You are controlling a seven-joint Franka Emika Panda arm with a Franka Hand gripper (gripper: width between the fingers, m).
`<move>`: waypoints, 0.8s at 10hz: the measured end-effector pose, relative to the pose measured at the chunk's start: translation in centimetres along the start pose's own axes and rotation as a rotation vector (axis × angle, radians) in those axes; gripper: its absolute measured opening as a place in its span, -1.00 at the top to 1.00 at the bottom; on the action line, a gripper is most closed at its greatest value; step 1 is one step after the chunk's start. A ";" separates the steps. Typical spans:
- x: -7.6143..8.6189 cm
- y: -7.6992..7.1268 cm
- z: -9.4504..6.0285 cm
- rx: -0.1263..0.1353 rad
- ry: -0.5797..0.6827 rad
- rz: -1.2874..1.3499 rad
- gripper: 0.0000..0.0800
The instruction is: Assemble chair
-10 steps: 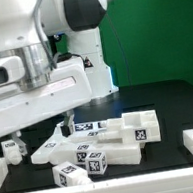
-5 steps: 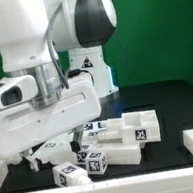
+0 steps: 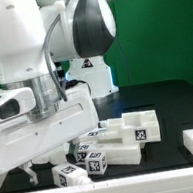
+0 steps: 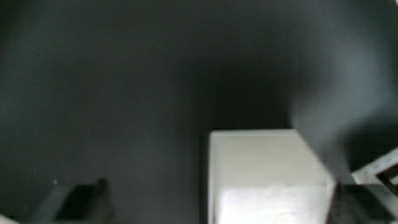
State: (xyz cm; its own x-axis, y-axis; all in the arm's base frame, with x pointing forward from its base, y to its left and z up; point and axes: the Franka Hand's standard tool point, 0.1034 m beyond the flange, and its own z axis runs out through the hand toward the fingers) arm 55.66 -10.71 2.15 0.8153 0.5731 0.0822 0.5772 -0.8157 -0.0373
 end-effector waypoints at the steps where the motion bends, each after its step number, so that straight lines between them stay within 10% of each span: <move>1: 0.0 0.0 0.0 0.000 0.000 -0.001 0.03; 2: -0.1 0.0 0.0 0.002 -0.002 -0.002 0.30; 6: -0.3 0.1 -0.2 0.007 -0.007 -0.005 0.29; 8: -2.9 0.0 -4.2 -0.001 -0.017 -0.012 0.29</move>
Offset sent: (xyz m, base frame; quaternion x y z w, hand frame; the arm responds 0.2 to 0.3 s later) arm 0.0000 0.0000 0.0000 0.0000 0.0000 0.0000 1.0000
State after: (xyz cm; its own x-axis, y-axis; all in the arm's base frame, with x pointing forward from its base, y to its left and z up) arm 53.15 -12.68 6.05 0.8090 0.5841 0.0654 0.5869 -0.8089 -0.0359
